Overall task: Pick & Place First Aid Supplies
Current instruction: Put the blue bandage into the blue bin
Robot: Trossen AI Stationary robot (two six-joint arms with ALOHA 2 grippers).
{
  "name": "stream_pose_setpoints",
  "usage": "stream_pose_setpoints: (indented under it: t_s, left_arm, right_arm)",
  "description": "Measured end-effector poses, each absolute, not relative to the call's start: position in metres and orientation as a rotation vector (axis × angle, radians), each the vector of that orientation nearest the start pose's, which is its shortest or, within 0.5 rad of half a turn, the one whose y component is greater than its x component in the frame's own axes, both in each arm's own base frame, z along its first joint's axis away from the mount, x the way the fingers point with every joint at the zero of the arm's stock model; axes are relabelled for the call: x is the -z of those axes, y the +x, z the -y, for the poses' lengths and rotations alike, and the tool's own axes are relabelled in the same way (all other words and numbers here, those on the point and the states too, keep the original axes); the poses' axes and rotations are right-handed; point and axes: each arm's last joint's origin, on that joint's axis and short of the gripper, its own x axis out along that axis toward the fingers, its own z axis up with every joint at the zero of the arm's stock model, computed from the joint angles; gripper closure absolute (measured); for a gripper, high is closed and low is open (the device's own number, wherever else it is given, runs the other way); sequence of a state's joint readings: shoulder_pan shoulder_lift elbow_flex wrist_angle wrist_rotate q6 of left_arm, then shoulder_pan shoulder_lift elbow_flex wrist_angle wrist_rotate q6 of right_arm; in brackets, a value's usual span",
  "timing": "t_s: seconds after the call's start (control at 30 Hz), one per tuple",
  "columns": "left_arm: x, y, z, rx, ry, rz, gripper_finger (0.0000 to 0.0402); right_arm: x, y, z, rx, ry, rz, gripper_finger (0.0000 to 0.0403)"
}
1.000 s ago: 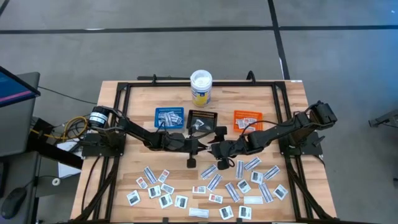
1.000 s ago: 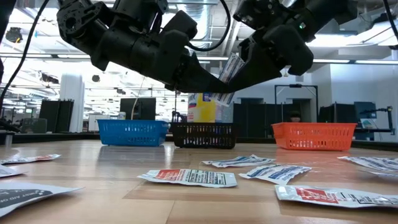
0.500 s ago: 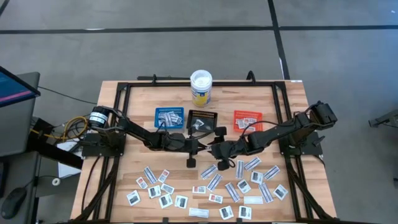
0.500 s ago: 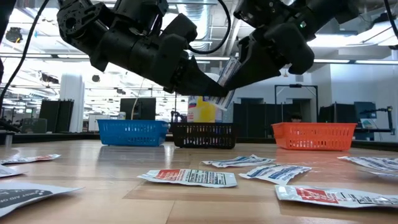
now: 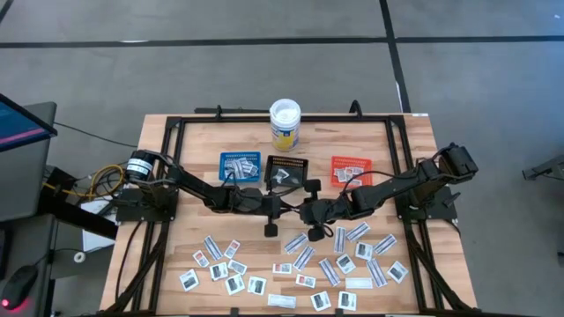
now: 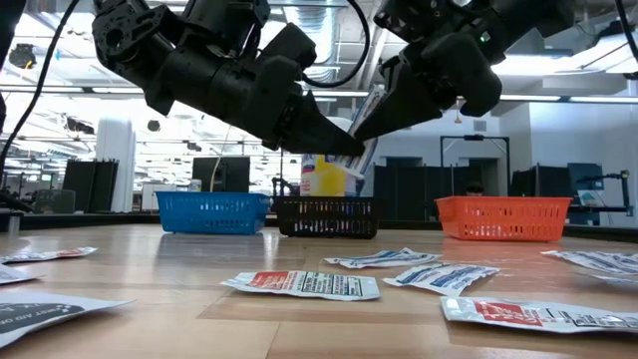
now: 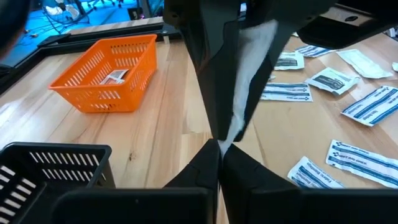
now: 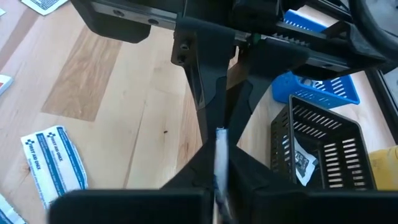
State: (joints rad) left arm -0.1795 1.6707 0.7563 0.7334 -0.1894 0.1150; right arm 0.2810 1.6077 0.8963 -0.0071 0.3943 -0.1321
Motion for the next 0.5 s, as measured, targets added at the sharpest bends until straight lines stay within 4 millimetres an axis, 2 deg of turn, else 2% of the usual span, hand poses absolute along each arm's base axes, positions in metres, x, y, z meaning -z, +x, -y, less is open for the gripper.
stream_pose_setpoints:
  t_s: [0.2,0.5]
  left_arm:
    - [-0.1914,0.3335,0.055,0.001,0.148,-0.179,0.0395]
    - [-0.1913,0.3336,0.055,0.001,0.148,-0.179,0.0393]
  right_arm:
    - [-0.1905,0.3158,-0.0796,0.064,-0.365,-0.689,0.04]
    - [-0.1899,0.3152,-0.0791,0.065,-0.363,-0.7,0.0384]
